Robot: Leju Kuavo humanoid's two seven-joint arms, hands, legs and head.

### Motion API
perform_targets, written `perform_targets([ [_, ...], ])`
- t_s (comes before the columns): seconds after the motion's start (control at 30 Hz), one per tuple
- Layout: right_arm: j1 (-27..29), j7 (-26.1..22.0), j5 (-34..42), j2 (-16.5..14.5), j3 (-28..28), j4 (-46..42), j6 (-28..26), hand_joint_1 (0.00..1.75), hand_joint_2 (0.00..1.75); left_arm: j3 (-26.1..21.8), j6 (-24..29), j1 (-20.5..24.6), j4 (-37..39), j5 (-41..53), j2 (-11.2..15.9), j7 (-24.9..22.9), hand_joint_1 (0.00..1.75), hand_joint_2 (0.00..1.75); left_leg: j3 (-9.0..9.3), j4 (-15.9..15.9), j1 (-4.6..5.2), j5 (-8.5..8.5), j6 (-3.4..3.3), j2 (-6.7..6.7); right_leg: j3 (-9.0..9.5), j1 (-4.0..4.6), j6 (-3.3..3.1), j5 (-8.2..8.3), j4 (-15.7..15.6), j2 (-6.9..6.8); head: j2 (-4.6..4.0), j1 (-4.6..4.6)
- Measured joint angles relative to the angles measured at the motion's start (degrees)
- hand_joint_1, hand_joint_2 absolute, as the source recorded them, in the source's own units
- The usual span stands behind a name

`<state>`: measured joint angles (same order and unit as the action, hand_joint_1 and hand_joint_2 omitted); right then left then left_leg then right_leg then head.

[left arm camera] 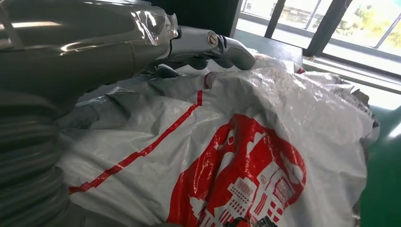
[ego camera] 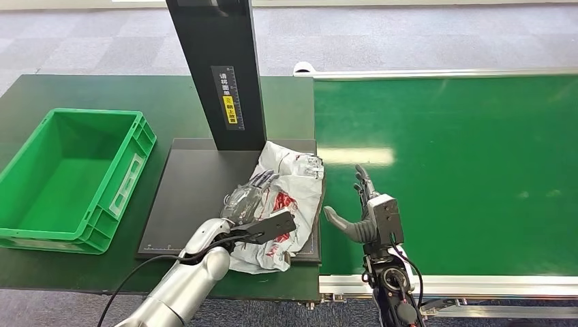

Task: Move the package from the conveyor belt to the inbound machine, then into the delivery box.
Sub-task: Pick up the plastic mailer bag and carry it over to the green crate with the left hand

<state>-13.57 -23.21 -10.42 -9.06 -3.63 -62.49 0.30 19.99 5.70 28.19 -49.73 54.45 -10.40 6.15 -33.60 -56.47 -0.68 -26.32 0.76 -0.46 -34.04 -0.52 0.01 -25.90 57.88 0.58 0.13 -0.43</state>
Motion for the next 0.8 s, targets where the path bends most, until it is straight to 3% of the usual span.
perform_targets([
  [0.07, -0.1, 0.1, -0.3, -0.2, 0.0, 0.0, 0.1, 0.0, 1.75, 0.5, -1.2, 1.3, 1.9, 1.8, -0.3, -0.9, 0.0, 1.75, 0.09, 0.0, 0.0, 0.0, 0.0, -0.01, 0.11, 0.0, 0.0, 0.0, 0.0, 0.0, 0.01, -0.01],
  [0.1, -0.1, 0.1, -0.5, -0.2, 0.0, 0.0, 0.2, 0.0, 1.75, 0.7, -1.7, 1.9, 2.8, 2.6, -0.4, -1.2, 0.11, 1.75, 0.15, 0.0, 0.0, 0.0, 0.0, -0.04, 0.17, 0.0, 0.0, -0.01, 0.0, -0.02, 0.01, 0.0],
  [0.2, -0.2, 0.3, -1.0, -0.4, 0.1, 0.0, 0.6, 0.0, 1.75, 1.4, -2.9, 3.7, 5.5, 4.5, -0.7, -1.8, 1.29, 1.75, 0.3, 0.0, 0.0, 0.0, -0.01, -0.14, 0.39, 0.0, 0.01, -0.02, 0.0, -0.13, 0.01, 0.01],
  [0.23, -0.2, 0.4, -1.1, -0.4, 0.1, 0.0, 0.7, 0.0, 1.75, 1.5, -3.1, 4.0, 6.2, 4.7, -0.8, -1.9, 1.6, 1.75, 0.35, 0.0, 0.0, 0.0, -0.01, -0.15, 0.45, 0.0, 0.01, -0.03, 0.0, -0.16, 0.0, 0.01],
  [0.37, -0.2, 0.9, -1.3, -0.5, 0.2, 0.0, 0.9, 0.0, 1.75, 1.5, -2.6, 4.7, 8.0, 5.5, -1.2, -1.6, 1.74, 1.75, 0.53, 0.0, 0.01, 0.01, -0.03, -0.15, 0.64, -0.01, 0.01, -0.02, 0.0, -0.16, 0.0, 0.01],
  [0.8, -0.1, 1.2, -1.4, -0.5, 0.4, 0.0, 0.9, 0.0, 1.75, 1.5, -1.0, 5.9, 10.7, 6.8, -1.6, -0.4, 1.75, 1.75, 0.69, 0.0, 0.01, 0.02, -0.04, -0.12, 0.74, 0.0, 0.01, -0.01, 0.0, -0.15, 0.0, 0.0],
])
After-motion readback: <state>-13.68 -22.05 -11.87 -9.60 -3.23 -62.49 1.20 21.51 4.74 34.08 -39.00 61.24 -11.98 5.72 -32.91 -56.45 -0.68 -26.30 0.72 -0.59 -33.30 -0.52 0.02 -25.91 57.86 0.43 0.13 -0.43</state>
